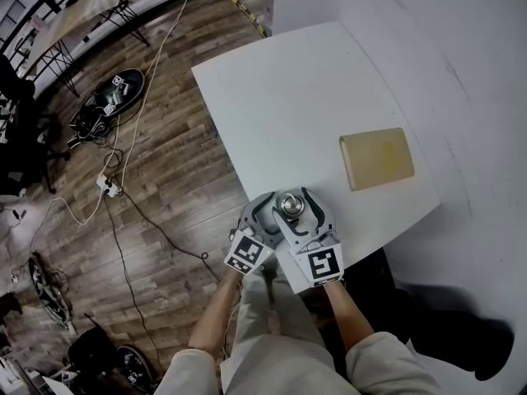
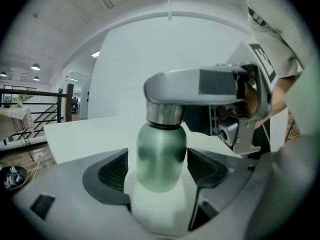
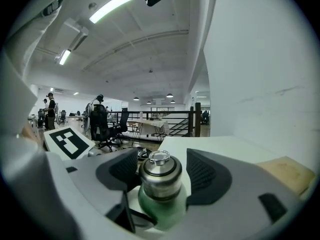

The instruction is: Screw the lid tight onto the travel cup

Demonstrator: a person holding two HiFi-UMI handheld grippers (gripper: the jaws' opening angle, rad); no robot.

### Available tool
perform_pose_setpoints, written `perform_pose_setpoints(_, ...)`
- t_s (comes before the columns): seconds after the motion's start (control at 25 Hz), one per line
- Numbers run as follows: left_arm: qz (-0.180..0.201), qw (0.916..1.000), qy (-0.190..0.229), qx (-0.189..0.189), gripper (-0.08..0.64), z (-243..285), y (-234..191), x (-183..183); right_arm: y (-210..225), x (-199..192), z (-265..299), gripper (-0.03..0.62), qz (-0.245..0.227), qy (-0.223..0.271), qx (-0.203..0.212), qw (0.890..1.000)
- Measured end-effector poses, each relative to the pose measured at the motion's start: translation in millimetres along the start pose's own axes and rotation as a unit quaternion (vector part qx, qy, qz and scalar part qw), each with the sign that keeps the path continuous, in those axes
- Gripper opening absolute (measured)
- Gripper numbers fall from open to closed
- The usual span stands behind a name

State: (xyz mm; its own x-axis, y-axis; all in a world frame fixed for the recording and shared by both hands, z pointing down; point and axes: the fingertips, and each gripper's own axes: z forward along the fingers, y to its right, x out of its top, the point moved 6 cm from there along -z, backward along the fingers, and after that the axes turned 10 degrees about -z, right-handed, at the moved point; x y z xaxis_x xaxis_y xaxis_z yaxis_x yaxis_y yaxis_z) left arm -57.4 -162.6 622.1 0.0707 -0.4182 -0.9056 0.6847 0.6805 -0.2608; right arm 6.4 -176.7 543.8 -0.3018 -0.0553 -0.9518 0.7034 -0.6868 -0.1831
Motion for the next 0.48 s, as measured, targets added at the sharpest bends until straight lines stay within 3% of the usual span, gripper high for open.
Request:
perform_pose_setpoints(0.28,-0.029,0.9987,0.004,0.04,0.345,-51,4,-8,8,8,-40,0.291,0.02,0.005,-0.017,1.0)
perform_pose_setpoints(0.48,-0.048,0.9958,0.018,0.076,0.345,-86,10,-3,14,6,-69,0.244,0.019,-0.009,-0.033,0.999)
